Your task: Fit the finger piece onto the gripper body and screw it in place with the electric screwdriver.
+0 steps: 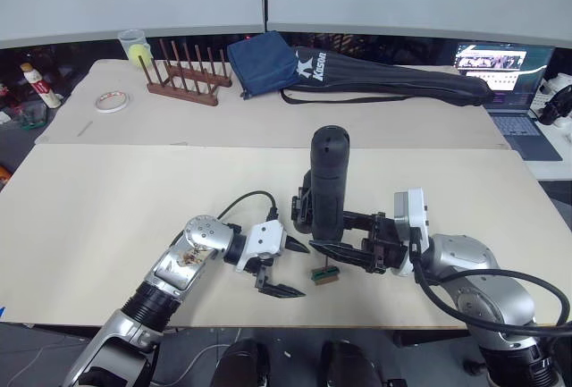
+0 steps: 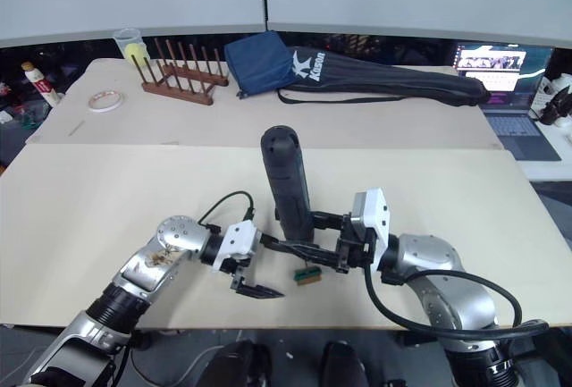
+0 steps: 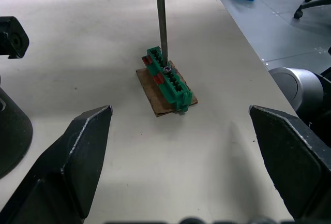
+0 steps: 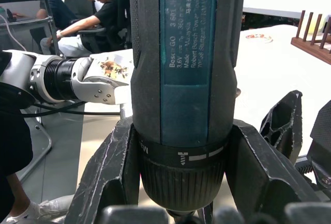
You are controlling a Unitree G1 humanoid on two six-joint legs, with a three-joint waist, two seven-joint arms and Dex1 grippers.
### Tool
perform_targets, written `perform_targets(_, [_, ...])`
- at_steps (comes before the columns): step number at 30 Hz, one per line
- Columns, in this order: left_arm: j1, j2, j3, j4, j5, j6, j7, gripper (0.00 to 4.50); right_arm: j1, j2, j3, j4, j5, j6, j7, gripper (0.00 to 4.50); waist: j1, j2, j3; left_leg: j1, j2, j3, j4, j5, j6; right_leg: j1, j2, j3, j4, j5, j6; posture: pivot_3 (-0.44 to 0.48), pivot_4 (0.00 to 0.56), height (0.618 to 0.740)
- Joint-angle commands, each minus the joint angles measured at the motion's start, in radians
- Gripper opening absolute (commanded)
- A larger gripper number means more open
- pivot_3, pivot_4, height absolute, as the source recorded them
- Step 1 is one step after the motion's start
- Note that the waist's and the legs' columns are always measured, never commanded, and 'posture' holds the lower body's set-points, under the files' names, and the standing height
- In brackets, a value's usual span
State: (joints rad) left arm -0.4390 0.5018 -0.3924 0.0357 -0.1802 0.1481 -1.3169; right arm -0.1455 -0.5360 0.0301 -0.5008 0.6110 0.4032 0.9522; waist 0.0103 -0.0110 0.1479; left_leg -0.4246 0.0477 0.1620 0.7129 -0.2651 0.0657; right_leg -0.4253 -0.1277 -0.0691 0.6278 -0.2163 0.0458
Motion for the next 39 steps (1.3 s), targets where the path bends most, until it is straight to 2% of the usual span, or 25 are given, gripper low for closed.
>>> perform_targets(1, [-0.009, -0.003, 0.005, -0.015, -0.003, -0.015, 0.001, 4.50, -0.013, 0.003, -0.020, -0.037, 0.031, -0.027, 0.005, 1.90, 0.000, 0.000, 0.000, 0.000, 0.000, 0.000, 0.000, 0.000, 0.000, 0.000, 0.000, 0.000, 0.000, 0.000, 0.000, 0.000, 0.150, 0.740])
perform_targets(39, [-0.019, 0.003, 0.013, -0.013, -0.006, -0.010, 0.000, 4.50, -0.016, 0.022, -0.002, 0.004, -0.002, -0.054, 0.016, 1.90, 0.000, 0.000, 0.000, 0.000, 0.000, 0.000, 0.000, 0.000, 0.000, 0.000, 0.000, 0.000, 0.000, 0.000, 0.000, 0.000, 0.150, 0.740])
